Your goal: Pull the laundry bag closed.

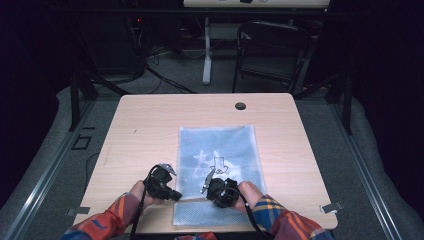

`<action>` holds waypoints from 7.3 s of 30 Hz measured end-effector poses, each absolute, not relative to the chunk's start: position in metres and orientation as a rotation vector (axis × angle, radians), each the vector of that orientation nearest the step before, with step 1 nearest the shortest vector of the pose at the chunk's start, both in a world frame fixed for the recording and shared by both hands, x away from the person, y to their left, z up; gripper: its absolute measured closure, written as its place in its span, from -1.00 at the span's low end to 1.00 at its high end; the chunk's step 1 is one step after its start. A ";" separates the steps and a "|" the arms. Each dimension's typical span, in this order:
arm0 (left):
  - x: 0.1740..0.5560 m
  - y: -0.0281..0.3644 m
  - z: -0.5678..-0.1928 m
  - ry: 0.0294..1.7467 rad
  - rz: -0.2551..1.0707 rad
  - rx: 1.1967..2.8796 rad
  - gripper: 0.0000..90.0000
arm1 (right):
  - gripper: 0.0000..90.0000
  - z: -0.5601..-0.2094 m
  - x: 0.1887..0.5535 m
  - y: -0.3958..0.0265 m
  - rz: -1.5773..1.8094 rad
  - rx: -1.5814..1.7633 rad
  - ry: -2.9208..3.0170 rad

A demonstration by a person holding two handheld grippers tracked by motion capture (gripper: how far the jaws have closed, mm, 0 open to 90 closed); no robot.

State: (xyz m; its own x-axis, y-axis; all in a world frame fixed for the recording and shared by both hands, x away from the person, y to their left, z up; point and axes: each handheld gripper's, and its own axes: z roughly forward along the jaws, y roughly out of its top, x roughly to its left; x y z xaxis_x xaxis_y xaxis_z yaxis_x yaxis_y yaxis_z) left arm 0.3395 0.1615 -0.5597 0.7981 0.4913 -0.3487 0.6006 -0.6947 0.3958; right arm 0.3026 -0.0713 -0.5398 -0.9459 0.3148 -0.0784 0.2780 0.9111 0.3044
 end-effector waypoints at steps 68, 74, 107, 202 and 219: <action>0.340 0.162 -0.561 0.827 -0.308 2.469 1.00 | 0.82 -0.534 0.302 -0.127 0.407 0.605 2.920; 0.340 0.162 -0.561 0.824 -0.314 2.469 1.00 | 0.82 -0.534 0.302 -0.130 0.394 0.611 2.916; 0.340 0.162 -0.561 0.821 -0.314 2.469 1.00 | 0.83 -0.533 0.301 -0.154 0.359 0.682 2.923; 0.341 0.163 -0.559 0.817 -0.344 2.460 0.79 | 0.14 -0.527 0.306 -0.215 0.470 0.907 2.920; 0.359 0.215 -0.536 1.060 -0.017 2.316 -0.65 | -0.89 -0.514 0.323 -0.248 0.661 1.165 2.610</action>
